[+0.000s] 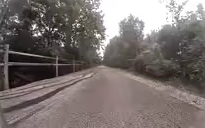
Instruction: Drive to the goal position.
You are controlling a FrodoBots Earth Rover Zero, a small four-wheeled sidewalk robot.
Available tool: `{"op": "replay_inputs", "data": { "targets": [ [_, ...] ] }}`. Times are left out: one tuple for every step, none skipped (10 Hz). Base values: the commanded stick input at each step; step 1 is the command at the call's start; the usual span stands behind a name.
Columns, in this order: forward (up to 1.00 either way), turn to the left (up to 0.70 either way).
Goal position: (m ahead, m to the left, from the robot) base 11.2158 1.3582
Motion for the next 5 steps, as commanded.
{"op": "replay_inputs", "data": {
  "targets": [
    [0.70,0.00],
    [0.70,0.00],
    [0.70,0.00],
    [0.70,0.00],
    [0.70,0.00]
  ]
}}
